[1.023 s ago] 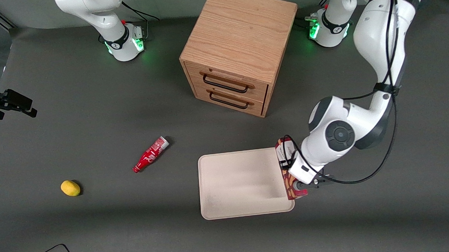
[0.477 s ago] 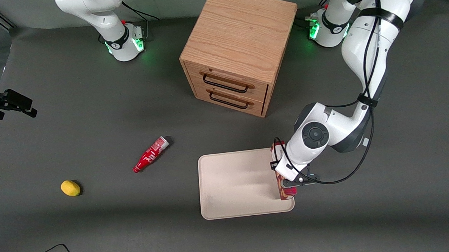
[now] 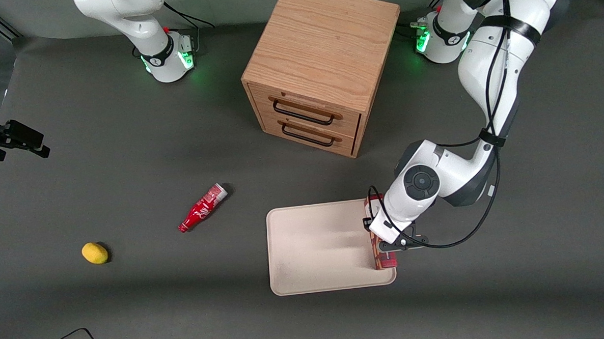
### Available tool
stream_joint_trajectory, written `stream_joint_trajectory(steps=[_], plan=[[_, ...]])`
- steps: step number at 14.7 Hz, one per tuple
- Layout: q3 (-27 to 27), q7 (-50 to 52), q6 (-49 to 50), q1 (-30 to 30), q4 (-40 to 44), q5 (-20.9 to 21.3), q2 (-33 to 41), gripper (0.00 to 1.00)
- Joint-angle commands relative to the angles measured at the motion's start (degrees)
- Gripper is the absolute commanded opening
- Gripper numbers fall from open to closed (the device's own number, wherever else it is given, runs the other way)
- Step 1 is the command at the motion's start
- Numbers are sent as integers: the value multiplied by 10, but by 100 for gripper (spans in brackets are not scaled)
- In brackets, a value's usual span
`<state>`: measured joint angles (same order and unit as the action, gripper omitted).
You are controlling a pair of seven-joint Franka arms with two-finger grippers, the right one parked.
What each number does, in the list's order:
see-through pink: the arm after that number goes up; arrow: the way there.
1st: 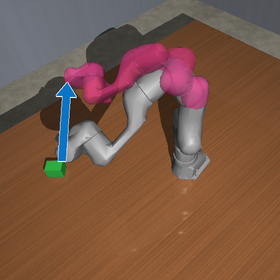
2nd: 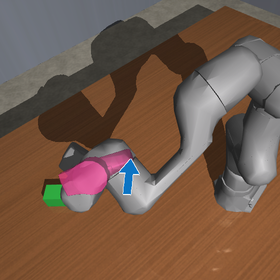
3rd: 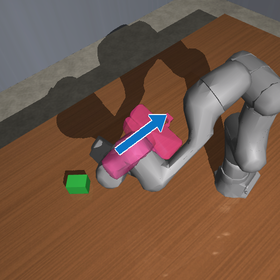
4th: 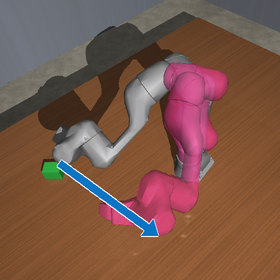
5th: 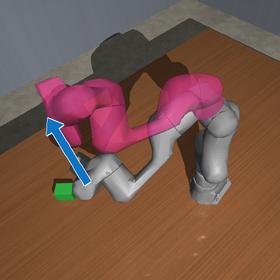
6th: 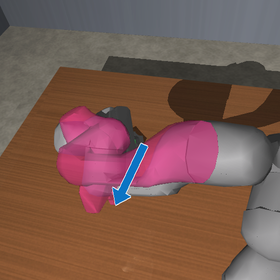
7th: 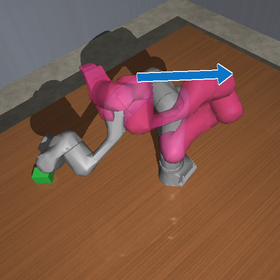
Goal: Place red cookie box on tray
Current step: 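Set the box down on the tray edge and open the left gripper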
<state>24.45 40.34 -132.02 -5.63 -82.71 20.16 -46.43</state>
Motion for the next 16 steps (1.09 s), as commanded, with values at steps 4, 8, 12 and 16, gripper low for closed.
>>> stream_joint_trajectory(steps=[4, 8, 12, 16], plan=[[1, 18, 10, 6, -1, 11, 22, 100], [12, 19, 128, 18, 5, -16, 97, 100], [3, -56, 264, 44, 11, -112, 209, 100], [-111, -226, 452, 48, 45, -189, 317, 100]])
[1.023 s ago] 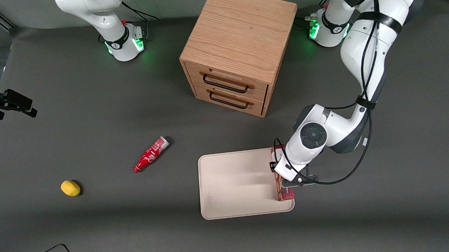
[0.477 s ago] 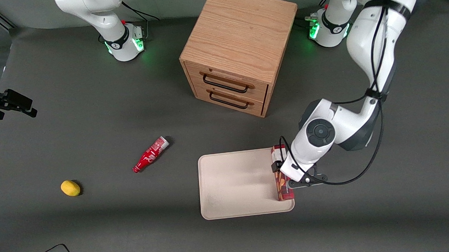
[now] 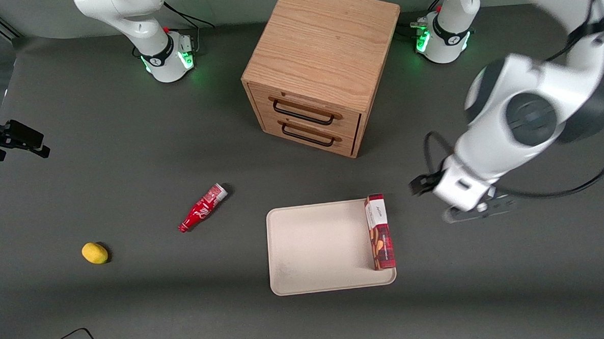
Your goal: Place red cookie box on tray
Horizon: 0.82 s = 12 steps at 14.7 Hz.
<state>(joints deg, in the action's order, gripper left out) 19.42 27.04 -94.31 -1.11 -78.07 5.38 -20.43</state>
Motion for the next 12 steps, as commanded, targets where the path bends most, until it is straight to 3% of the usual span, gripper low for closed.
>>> stream_joint_trajectory(steps=[1, 6, 9, 12], plan=[[-100, -149, 112, 2, -2, -60, 86, 100], [-222, -336, 185, 2, -89, -66, 220, 100], [-236, -354, 158, 1, -194, -61, 309, 100], [-228, -350, 145, 1, -233, -55, 345, 100]])
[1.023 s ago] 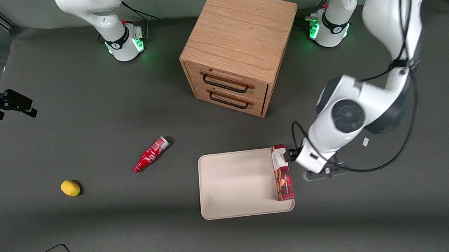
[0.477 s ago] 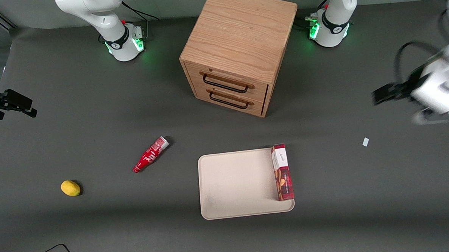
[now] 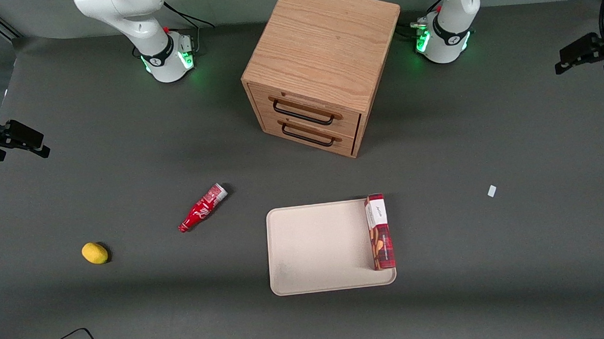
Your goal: Place red cookie box on tray
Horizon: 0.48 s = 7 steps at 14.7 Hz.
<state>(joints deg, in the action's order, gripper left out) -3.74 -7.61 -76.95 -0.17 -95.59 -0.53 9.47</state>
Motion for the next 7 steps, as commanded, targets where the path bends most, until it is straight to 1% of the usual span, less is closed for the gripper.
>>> stream_joint_trajectory(steps=[1, 4, 7], plan=[[21, 1, -29, -7, -57, 11, 45, 100], [26, -9, -10, -5, -34, 16, 35, 100], [27, -8, 27, -3, 32, 15, -7, 100]])
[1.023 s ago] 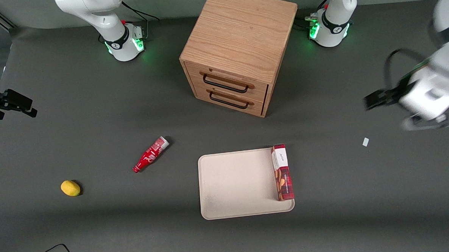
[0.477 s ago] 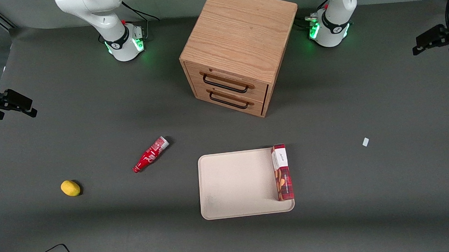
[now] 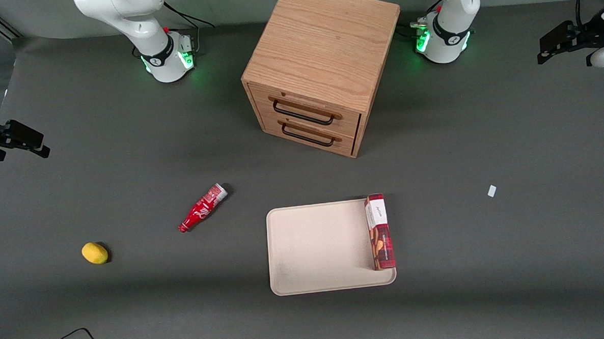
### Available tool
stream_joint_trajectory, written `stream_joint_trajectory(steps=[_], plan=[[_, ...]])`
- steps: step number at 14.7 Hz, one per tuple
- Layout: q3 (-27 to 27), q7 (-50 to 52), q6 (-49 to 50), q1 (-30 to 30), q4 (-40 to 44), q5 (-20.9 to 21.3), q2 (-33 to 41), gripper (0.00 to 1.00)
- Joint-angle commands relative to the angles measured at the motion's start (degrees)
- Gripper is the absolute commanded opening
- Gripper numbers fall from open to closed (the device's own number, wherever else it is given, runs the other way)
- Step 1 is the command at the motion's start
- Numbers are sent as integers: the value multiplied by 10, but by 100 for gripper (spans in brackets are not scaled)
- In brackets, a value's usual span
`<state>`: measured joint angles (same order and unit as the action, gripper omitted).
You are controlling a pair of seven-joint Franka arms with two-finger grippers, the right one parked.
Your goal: Place red cookie box on tray
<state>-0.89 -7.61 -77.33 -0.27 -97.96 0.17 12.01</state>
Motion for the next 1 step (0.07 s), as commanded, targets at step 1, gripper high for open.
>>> stream_joint_trajectory(steps=[1], plan=[[-2, -7, 45, 2, 70, 8, -42, 100]])
